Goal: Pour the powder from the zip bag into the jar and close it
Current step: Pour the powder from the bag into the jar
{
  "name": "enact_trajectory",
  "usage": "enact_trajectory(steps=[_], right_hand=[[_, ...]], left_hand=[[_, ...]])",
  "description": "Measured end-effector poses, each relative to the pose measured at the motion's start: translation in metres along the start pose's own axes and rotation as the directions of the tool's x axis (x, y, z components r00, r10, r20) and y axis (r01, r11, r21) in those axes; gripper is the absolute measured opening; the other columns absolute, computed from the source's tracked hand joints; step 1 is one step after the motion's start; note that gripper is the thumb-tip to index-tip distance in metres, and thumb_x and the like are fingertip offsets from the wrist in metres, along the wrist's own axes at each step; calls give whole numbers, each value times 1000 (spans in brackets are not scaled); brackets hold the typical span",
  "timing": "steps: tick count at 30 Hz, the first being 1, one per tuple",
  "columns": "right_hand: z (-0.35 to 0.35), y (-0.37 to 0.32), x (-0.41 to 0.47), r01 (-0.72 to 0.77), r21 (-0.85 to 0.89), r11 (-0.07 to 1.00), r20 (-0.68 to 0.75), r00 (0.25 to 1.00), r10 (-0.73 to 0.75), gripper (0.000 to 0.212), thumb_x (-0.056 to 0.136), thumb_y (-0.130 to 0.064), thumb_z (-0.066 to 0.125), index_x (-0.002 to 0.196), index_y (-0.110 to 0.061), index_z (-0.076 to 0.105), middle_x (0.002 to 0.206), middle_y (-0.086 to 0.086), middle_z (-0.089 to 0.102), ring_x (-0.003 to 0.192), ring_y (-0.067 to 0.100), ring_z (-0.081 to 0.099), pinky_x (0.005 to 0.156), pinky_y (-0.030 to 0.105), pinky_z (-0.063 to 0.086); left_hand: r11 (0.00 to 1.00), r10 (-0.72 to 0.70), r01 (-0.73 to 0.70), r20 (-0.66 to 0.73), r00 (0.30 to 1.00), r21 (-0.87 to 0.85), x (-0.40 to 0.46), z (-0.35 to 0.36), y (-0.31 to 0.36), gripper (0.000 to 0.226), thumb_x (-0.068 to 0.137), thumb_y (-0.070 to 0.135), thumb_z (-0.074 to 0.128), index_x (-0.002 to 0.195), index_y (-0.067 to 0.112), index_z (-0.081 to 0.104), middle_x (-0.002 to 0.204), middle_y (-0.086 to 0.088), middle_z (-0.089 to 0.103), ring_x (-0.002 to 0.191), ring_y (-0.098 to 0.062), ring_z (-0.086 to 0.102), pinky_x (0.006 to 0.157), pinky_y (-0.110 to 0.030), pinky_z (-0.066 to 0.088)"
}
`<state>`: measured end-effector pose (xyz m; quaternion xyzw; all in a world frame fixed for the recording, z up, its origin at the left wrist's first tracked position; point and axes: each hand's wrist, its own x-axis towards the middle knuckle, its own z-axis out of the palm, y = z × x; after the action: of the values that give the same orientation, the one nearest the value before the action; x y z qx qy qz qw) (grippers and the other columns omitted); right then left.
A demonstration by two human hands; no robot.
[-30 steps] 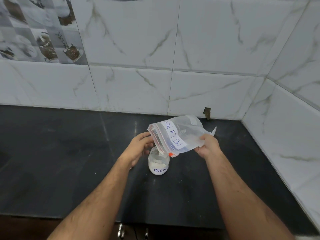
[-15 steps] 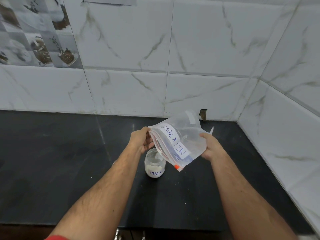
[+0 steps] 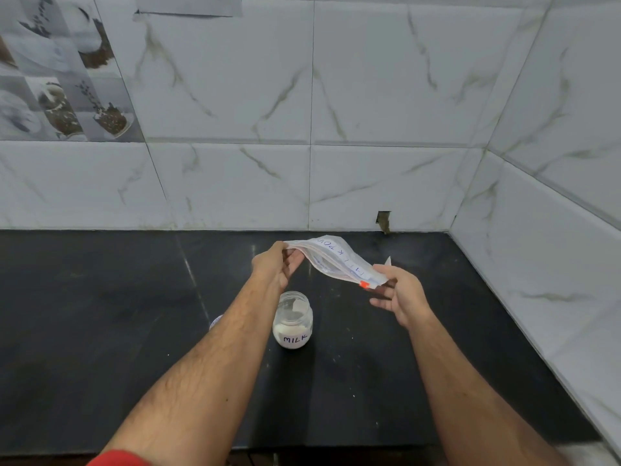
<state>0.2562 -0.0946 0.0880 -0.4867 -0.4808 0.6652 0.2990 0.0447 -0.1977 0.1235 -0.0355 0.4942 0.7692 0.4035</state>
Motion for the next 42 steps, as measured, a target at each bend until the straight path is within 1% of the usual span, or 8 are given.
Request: enact_trajectory(steps=[6, 10, 12, 15, 23, 31, 38, 42], right_hand=[[-7, -13, 4, 183, -378, 908, 182, 976, -121, 34, 98, -15, 54, 130, -17, 63, 120, 4, 70, 100, 20, 71, 64, 30, 57], [-7, -16, 6, 391, -699, 599, 254, 918, -304, 23, 87, -28, 70, 110, -26, 74, 74, -9, 67, 74, 12, 65, 64, 26, 50], [-4, -17, 4, 425, -762, 488, 247, 888, -388, 12, 92, -32, 66, 83, -27, 73, 70, -11, 61, 69, 11, 57, 62, 27, 44], [3, -20, 1, 487, -783, 386, 247, 814, -525, 36, 98, -33, 59, 67, -15, 58, 74, -5, 52, 67, 14, 50, 62, 32, 39], [2, -48, 12, 505, -254, 825, 91, 862, -499, 21, 98, -21, 59, 83, -12, 69, 79, 3, 69, 74, 15, 60, 68, 30, 47], [-6, -81, 15, 517, -2, 856, 58, 854, -516, 12, 100, -24, 60, 98, -20, 71, 97, 9, 77, 88, 29, 73, 81, 45, 60], [-12, -99, 8, 517, 142, 844, 94, 842, -532, 15, 102, -17, 56, 103, -9, 69, 95, 8, 77, 85, 24, 74, 74, 40, 61], [-16, -106, 4, 520, 173, 837, 89, 838, -539, 14, 101, -17, 56, 97, -12, 69, 92, 5, 77, 83, 22, 74, 73, 38, 61]], left_hand=[[993, 110, -113, -71, 991, -30, 1, 9, 10, 36, 91, -10, 53, 127, -13, 53, 88, -22, 68, 57, -22, 71, 47, -26, 58], [985, 161, -164, -69, 985, -50, -4, 18, 17, 19, 93, -9, 49, 107, -7, 62, 88, -18, 67, 49, -16, 69, 48, -24, 58], [984, 152, -157, -68, 986, -78, -6, 24, 21, 12, 93, -8, 52, 101, -7, 61, 80, -16, 66, 45, -14, 68, 45, -23, 56], [985, 156, -158, -49, 987, -62, -6, 31, 27, 7, 95, -1, 57, 98, -7, 60, 78, -16, 67, 45, -15, 69, 44, -21, 55], [963, 155, -172, 95, 983, 206, -6, 38, 49, 19, 95, 18, 66, 96, -1, 61, 74, -11, 62, 40, -11, 64, 39, -19, 52], [825, 273, -328, 184, 944, 461, 4, 25, 51, 38, 91, 52, 65, 106, 18, 60, 80, 1, 47, 56, -11, 34, 47, -21, 30], [816, -54, -156, 342, 938, 556, 10, 31, 2, 52, 93, 51, 61, 133, 17, 55, 127, -1, 62, 117, -19, 60, 86, -37, 51], [843, -140, -127, 440, 887, 523, 8, 46, -13, 25, 98, 37, 58, 113, 19, 66, 114, 2, 73, 105, -17, 65, 86, -37, 45]])
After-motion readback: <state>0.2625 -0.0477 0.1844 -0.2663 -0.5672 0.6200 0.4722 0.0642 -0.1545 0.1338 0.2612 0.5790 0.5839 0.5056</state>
